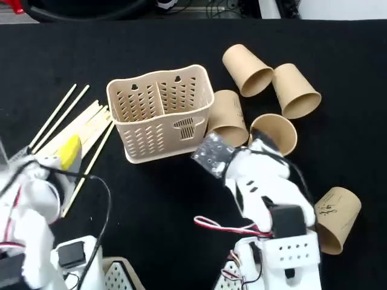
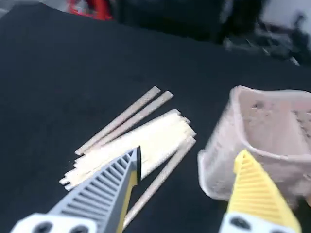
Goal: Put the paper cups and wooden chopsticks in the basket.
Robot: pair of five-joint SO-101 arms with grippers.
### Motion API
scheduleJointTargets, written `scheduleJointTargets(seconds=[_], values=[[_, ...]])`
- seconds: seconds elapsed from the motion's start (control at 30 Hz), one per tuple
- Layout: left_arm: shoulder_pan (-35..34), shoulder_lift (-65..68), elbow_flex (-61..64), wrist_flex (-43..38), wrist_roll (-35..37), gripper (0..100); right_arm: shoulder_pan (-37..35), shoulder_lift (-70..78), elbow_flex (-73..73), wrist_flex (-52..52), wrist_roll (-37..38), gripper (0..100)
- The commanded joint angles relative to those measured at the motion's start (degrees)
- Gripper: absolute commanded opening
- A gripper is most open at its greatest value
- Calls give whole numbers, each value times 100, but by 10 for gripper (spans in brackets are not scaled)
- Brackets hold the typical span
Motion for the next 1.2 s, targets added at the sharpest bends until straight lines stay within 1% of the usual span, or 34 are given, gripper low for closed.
scheduleJointTargets(seconds=[0.0, 0.07, 0.13, 0.23, 0.37, 0.47, 0.53, 0.73, 0.87, 0.97, 1.03, 1.1, 1.17], values=[[-637, -1415, 2079, -818, -26, 306, -220, 66, 462, -800, 35, 243], [-734, -1934, 3020, -1213, -26, 306, -105, 66, 963, -1371, 79, 243], [-769, -2312, 3837, -1574, -26, 306, 53, 66, 1464, -1987, 299, 243], [-778, -2743, 4778, -1899, 9, 306, 229, 84, 2097, -2945, 431, 243], [-840, -3262, 5455, -1934, 9, 306, 378, 119, 2721, -4114, 431, 242], [-936, -3675, 5815, -1978, 35, 306, 387, 119, 3108, -4818, 413, 240], [-936, -3701, 5895, -1987, 158, 306, 360, 119, 3257, -5160, 404, 240], [-927, -3648, 5903, -1996, 220, 306, 360, 163, 3178, -5345, 211, 240], [-901, -3648, 5938, -1996, 193, 306, 369, 462, 2905, -5169, 149, 240], [-892, -3648, 5938, -1996, 211, 306, 387, 998, 2193, -4668, -105, 240], [-892, -3648, 5947, -1996, 211, 306, 352, 1499, 1736, -4484, -132, 240], [-901, -3648, 5947, -1996, 211, 306, 264, 2026, 1490, -4651, -114, 240], [-901, -3648, 5947, -1996, 211, 306, 255, 2519, 1411, -5090, -114, 240]])
